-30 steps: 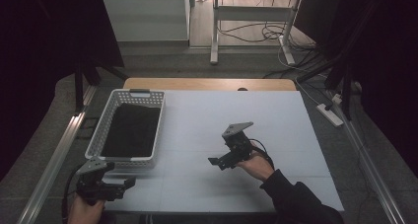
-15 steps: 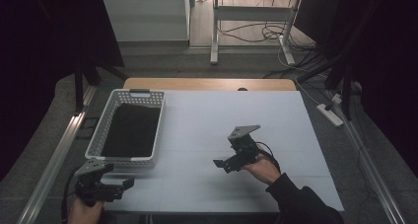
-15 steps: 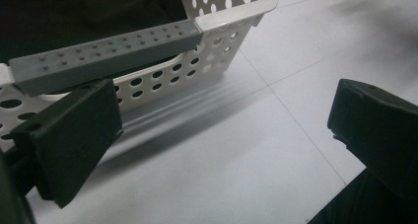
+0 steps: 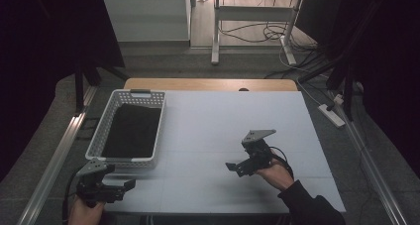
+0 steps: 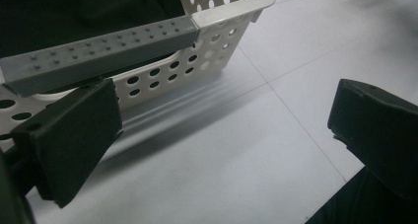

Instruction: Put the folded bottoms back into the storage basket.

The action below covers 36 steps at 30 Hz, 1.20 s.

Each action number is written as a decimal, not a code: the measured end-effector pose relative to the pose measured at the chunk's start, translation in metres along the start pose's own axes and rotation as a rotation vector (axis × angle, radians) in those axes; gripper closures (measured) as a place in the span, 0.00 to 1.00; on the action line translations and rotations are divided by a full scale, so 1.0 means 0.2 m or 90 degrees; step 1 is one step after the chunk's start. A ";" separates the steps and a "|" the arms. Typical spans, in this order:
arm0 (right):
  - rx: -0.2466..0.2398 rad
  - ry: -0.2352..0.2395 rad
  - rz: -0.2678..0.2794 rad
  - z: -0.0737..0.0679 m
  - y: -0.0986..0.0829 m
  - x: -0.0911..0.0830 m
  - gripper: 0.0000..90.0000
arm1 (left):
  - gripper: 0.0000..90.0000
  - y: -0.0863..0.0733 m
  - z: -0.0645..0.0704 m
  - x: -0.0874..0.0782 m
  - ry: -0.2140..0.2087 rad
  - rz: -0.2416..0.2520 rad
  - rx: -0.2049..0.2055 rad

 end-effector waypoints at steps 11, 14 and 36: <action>0.023 -0.035 0.004 0.06 -0.07 -0.10 0.00 | 0.00 0.00 0.00 0.00 0.000 -0.002 -0.002; 0.027 -0.042 0.005 0.08 -0.09 -0.13 0.00 | 0.00 0.00 0.00 0.00 0.000 -0.002 -0.004; 0.092 -0.112 0.002 0.20 -0.31 -0.33 0.00 | 0.00 0.00 -0.01 0.00 -0.001 -0.002 -0.008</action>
Point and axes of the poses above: each handheld gripper's, and its own axes: x roughly forward along the jaws, y roughly out of its top, z roughly to its right, the point moved 10 cm from there along x, roughly forward along the jaws, and after that the axes turned 1 degree about x, right-handed, at the moved point
